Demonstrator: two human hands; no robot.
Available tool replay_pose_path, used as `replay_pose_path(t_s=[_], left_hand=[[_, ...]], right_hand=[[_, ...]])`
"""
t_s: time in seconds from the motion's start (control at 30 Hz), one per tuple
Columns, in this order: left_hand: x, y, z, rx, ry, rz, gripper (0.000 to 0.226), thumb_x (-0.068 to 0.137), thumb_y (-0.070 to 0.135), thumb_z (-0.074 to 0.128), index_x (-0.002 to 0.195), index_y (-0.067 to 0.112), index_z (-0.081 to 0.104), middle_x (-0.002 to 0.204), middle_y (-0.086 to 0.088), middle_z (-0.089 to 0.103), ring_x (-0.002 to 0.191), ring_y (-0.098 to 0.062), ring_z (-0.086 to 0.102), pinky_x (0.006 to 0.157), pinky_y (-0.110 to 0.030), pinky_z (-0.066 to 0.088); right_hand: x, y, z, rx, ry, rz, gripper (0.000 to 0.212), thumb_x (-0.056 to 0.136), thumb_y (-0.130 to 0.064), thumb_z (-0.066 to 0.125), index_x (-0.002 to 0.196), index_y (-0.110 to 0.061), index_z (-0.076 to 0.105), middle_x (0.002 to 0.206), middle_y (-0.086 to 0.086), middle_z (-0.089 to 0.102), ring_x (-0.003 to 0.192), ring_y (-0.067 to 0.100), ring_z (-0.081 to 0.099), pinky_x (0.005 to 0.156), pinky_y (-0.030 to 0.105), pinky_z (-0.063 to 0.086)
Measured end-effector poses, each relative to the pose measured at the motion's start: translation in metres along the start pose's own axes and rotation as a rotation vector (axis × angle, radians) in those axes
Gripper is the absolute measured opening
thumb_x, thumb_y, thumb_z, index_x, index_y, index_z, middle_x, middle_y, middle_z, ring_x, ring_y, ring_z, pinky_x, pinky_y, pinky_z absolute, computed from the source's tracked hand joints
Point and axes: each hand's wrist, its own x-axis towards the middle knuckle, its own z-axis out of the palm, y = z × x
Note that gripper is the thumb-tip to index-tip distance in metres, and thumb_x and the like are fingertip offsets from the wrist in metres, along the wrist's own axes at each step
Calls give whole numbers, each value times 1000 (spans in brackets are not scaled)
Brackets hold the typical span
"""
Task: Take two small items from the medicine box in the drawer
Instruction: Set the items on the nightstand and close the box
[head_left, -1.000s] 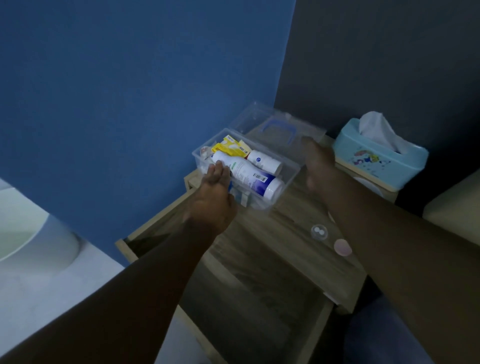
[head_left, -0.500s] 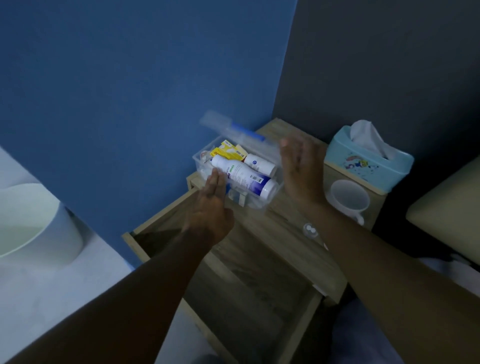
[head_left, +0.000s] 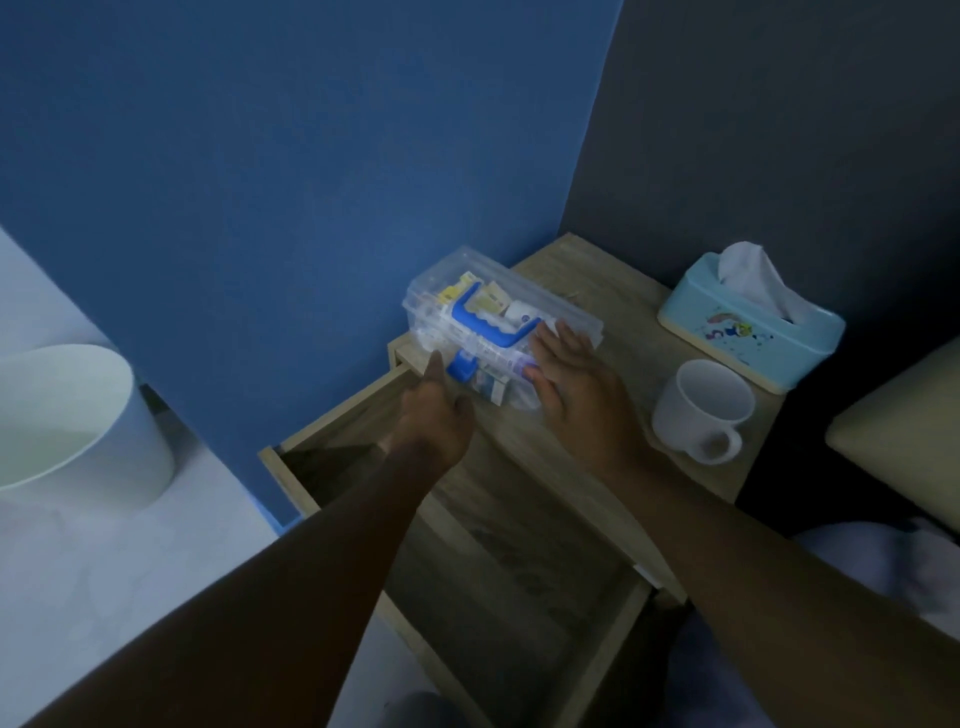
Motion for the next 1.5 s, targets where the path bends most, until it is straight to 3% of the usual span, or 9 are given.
replay_pose_path(t_s=[0.1,0.3,0.57,0.7,0.77,0.93,1.1,1.27,1.5], left_hand=[[8,2,4,-88,23,-73,56,94,25,58,146,22,37,134,-7,58,117,-23,57,94,-44,53],[11,3,8,-298,193,-67,31,91,24,65,120,20,55,98,5,64,80,-3,59,58,-14,40],[17,10,5,-342,307,64,10,90,24,66,99,20,69,89,11,65,78,3,61,61,-6,43],[30,20,6,-343,353,46,13,90,26,65,95,17,73,93,5,70,83,-4,65,73,-19,55],[30,21,8,-361,390,24,15,88,26,69,98,16,75,93,6,72,84,-3,66,79,-21,57],[19,17,19,-441,442,12,42,88,20,69,129,13,63,113,-1,73,95,0,64,72,6,41],[4,13,41,-329,406,84,44,99,19,54,142,20,48,112,3,65,78,15,53,66,10,35],[-4,10,52,-275,331,124,56,103,20,40,154,29,21,102,8,61,77,6,57,61,0,45],[4,2,23,-247,300,135,46,101,21,45,147,23,39,106,13,58,81,21,56,57,8,37]], right_hand=[[-1,1,6,-28,38,-4,39,102,-21,53,136,-2,56,145,15,54,141,25,45,117,44,36],[1,3,6,-87,62,-43,38,101,-21,54,134,-2,58,141,15,58,137,26,49,117,43,37],[0,2,5,-85,93,-47,37,100,-19,56,131,0,61,137,17,61,134,28,53,115,46,39],[2,2,3,-60,83,-39,37,101,-20,55,131,0,61,137,17,61,134,27,53,115,45,38],[1,2,3,-50,87,-33,36,101,-20,56,131,-1,61,137,16,61,135,27,52,116,45,38],[-1,3,7,-30,127,-46,34,99,-18,58,128,-1,63,135,16,62,133,28,54,115,47,39],[-1,4,10,7,128,-37,36,99,-18,56,131,0,60,138,16,60,136,27,51,118,44,33],[-1,3,9,33,136,-34,35,98,-16,59,130,0,62,137,16,60,135,28,51,118,44,34],[0,-1,0,55,73,9,36,100,-19,56,131,-1,61,138,15,60,136,26,51,119,38,31]])
